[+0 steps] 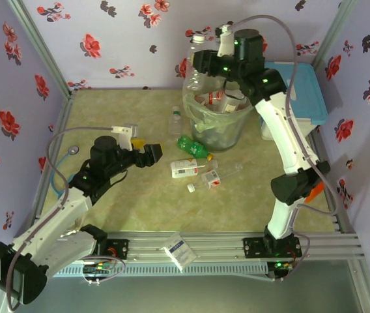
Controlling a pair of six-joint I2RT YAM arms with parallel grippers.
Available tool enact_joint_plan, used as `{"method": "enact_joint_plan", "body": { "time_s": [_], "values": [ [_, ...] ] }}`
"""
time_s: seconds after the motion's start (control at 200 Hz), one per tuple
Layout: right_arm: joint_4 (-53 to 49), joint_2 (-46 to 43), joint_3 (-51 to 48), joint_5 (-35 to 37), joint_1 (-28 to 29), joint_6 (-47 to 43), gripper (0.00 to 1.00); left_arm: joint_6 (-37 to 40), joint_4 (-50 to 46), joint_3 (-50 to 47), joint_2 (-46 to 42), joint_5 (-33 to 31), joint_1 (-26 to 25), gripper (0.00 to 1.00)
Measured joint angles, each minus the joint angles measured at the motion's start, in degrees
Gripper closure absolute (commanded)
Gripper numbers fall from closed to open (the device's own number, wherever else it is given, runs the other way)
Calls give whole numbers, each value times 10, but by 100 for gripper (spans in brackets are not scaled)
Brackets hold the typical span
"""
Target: Put the plastic bottles in the bin
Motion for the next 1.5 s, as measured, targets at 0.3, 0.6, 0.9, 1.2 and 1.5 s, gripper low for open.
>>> {"method": "enact_joint_plan", "body": {
  "time_s": [0.3, 0.6, 0.9, 1.2, 1.5],
  "values": [
    [-92, -56, -51, 131, -88, -97, 60, -4, -4, -6, 51, -3, 2, 6],
    [-118, -61, -91, 258, -89, -186, 61, -35, 6, -19, 71, 2, 42, 7],
    [-111, -63, -110, 337, -87, -241, 61, -65, -10, -21, 81, 2, 48, 7],
    [-115, -62, -119, 355, -84, -255, 62, -76, -18, -30, 76, 2, 51, 7],
    [-65, -61, -119, 363, -56, -259, 62, -82, -17, -30, 81, 2, 52, 7]
  ]
}}
